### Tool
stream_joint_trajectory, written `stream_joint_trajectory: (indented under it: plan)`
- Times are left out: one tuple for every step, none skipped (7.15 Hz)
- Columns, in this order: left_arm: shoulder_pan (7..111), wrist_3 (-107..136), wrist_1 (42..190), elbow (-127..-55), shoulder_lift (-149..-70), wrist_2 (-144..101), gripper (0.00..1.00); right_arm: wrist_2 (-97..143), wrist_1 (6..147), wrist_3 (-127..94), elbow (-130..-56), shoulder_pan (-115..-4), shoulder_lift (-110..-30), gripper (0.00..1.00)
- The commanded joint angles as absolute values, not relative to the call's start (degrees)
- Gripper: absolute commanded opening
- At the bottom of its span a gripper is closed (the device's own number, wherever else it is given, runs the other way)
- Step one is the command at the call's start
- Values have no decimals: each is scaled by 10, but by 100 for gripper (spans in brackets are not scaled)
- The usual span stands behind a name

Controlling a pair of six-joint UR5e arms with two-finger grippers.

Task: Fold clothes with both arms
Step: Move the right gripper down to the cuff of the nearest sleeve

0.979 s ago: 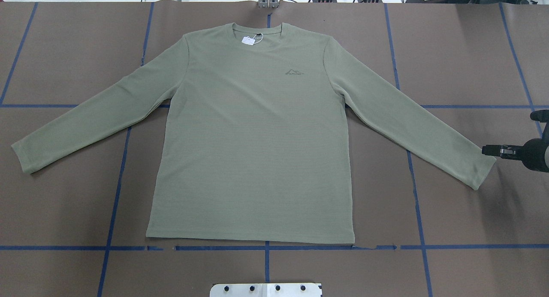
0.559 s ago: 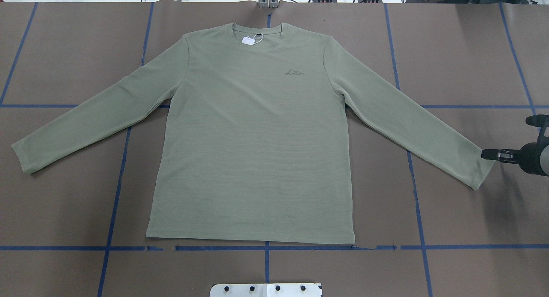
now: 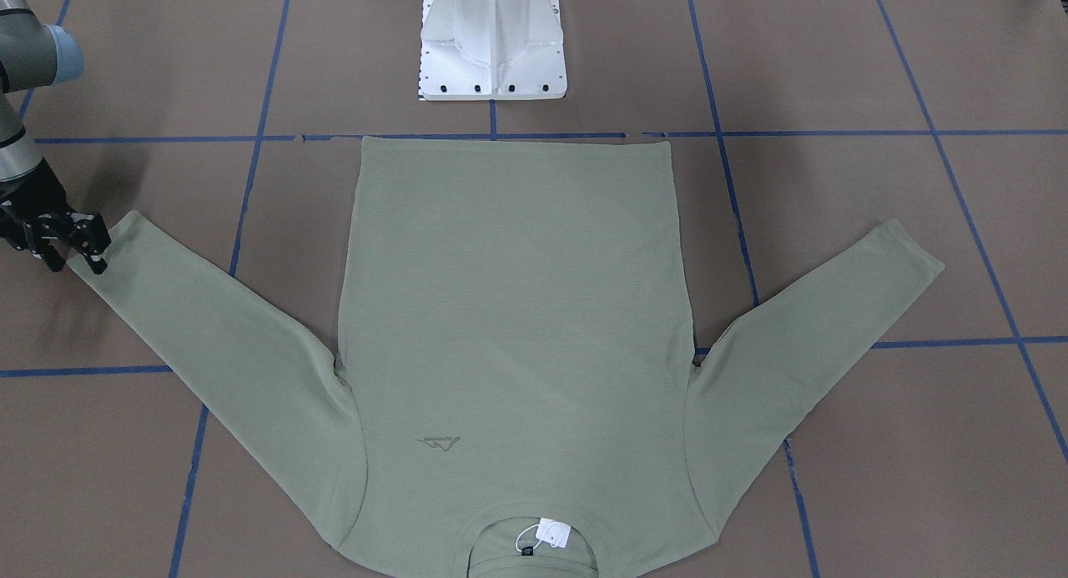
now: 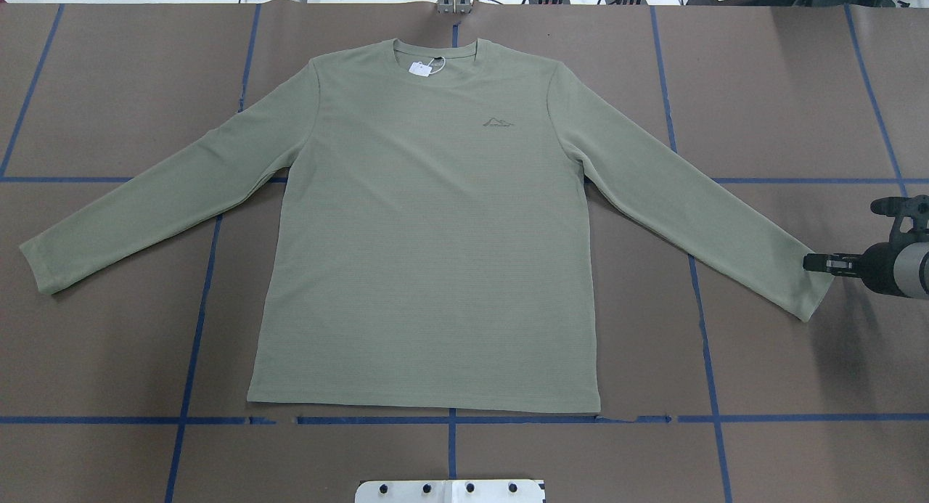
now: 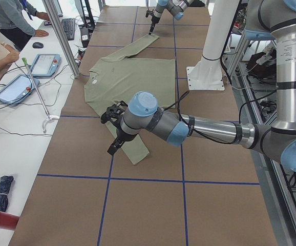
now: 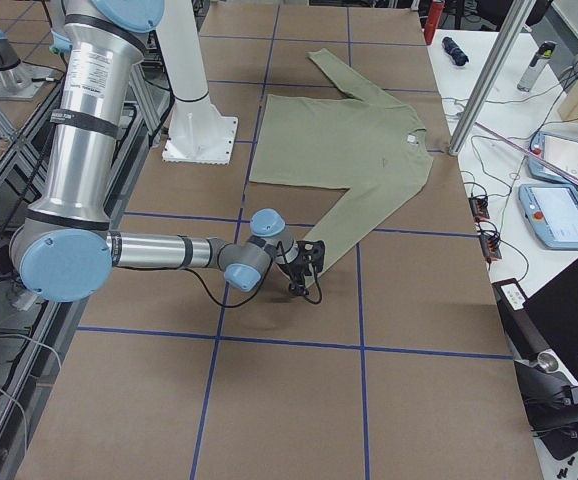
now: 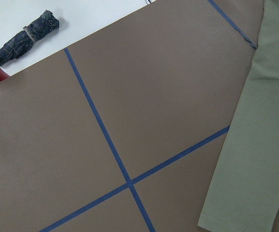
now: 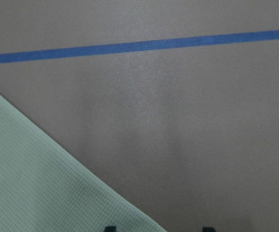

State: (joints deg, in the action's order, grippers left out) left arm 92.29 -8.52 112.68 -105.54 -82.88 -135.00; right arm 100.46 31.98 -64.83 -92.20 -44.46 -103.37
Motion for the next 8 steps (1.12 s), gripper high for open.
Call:
stream_joint_trajectory:
  plan:
    - [923, -85, 1127, -1056, -829, -1350, 100, 1006, 276, -652, -918, -444, -1041, 65]
    - [923, -85, 1127, -1056, -829, -1350, 100, 1005, 276, -652, -918, -444, -1041, 64]
    - [923, -85, 1127, -1056, -828, -1350, 100, 1006, 276, -652, -919, -445, -1042, 63]
    - [923, -85, 1127, -1055, -828, -1350, 100, 1005, 276, -652, -919, -445, -1042, 61]
    - [923, -85, 1127, -1055, -828, -1350, 100, 1005, 276, -652, -919, -445, -1042, 55]
    - [923, -85, 1127, -1055, -828, -1350, 100, 1005, 275, -652, -922, -445, -1048, 38]
    - [923, -85, 1127, -1055, -828, -1350, 100, 1006, 275, -652, -925, -445, -1054, 3]
    - [923, -85, 1127, -1055, -828, -1350, 100, 1006, 275, -648, -928, -446, -1056, 0]
